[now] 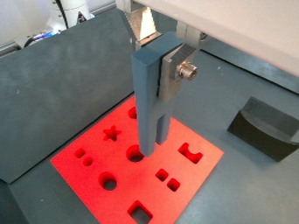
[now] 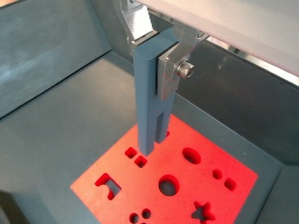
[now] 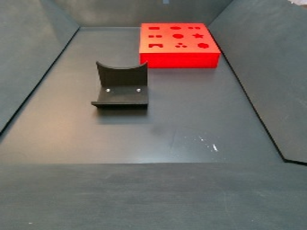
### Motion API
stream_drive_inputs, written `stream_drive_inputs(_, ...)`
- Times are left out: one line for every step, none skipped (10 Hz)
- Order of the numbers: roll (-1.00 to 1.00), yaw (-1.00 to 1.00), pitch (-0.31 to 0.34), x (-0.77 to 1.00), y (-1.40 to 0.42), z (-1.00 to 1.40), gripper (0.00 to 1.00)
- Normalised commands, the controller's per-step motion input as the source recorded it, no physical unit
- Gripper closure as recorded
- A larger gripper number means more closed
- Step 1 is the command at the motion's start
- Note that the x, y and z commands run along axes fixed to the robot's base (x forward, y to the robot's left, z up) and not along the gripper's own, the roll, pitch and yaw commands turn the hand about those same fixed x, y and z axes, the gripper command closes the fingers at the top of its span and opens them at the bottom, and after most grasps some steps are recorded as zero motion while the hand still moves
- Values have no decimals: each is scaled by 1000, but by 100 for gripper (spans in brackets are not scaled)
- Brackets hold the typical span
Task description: Insert the double-square object.
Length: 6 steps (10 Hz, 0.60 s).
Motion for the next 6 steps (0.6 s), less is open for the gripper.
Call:
stream_drive_inputs(0,-1000,-4,0,0,-71,100)
stream_drive_inputs(0,-1000,-6,0,0,-69,100)
stream_drive_inputs(0,-1000,-3,0,0,-77,100)
stream_drive_inputs(0,-1000,-4,0,0,-77,100)
stream_drive_inputs(0,-1000,-3,0,0,-77,100)
stream_drive_inputs(0,-1000,-3,0,0,-80,100)
